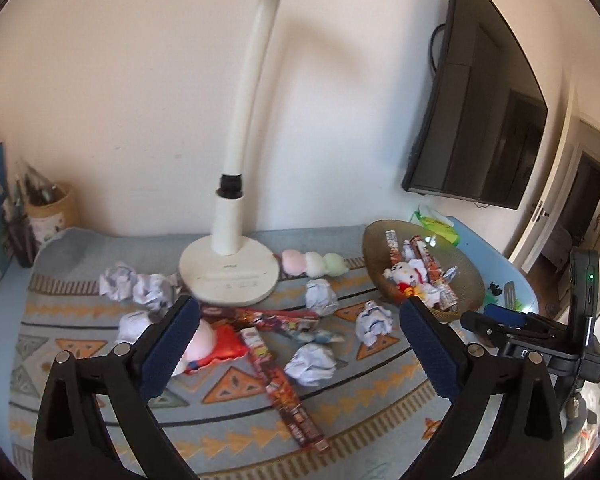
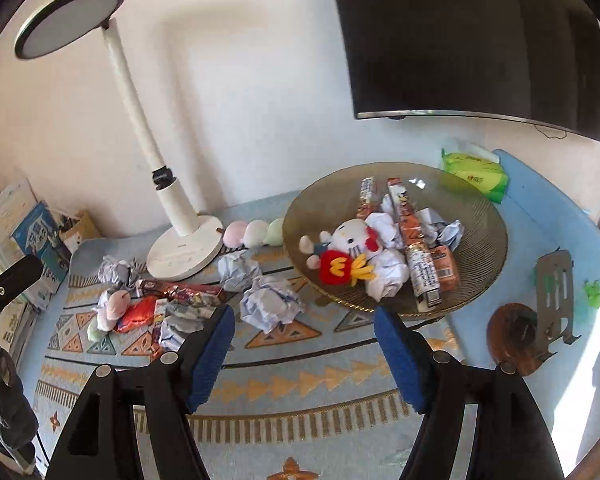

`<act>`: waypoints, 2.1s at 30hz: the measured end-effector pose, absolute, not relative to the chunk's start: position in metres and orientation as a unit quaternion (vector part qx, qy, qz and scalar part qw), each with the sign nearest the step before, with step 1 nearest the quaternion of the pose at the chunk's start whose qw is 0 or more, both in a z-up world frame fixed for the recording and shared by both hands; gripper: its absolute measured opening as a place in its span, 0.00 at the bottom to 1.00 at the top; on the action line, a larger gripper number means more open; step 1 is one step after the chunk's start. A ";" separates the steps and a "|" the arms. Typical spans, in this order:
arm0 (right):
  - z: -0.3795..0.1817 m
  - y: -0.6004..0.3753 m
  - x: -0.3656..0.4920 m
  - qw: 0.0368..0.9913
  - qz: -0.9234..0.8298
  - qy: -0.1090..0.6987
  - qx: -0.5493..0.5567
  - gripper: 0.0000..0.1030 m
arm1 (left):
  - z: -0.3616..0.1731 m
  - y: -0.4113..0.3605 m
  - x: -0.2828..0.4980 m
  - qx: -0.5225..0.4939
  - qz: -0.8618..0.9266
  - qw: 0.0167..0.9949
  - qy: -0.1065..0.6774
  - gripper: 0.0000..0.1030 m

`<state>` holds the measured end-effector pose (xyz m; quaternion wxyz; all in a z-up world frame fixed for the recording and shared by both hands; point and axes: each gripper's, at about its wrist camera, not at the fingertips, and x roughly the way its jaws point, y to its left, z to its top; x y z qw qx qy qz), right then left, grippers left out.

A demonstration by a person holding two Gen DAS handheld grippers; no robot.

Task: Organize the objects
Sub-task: 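Carry the box and plush over the gold bowl and open both grippers, then move both grippers back over the rug toward the next items, then grasp the dango plush with the left gripper while the right grasps the Naruto candy stick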

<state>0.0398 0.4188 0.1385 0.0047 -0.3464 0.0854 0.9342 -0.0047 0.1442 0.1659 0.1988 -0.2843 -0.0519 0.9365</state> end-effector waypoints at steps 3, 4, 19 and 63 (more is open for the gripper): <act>0.111 0.391 0.037 -0.023 0.928 0.083 -0.364 0.73 | 0.126 0.098 0.008 -0.314 0.937 0.144 -0.055 0.99; 0.101 0.386 0.034 -0.030 0.923 0.090 -0.373 0.73 | 0.112 0.086 0.011 -0.323 0.936 0.130 -0.056 0.99; 0.048 0.357 0.023 -0.016 0.915 0.057 -0.400 0.76 | 0.048 0.058 0.016 -0.368 0.927 0.064 -0.022 0.98; 0.042 0.261 0.015 -0.133 0.883 -0.017 -0.449 0.17 | 0.064 0.075 -0.071 -0.441 0.858 0.261 0.018 0.35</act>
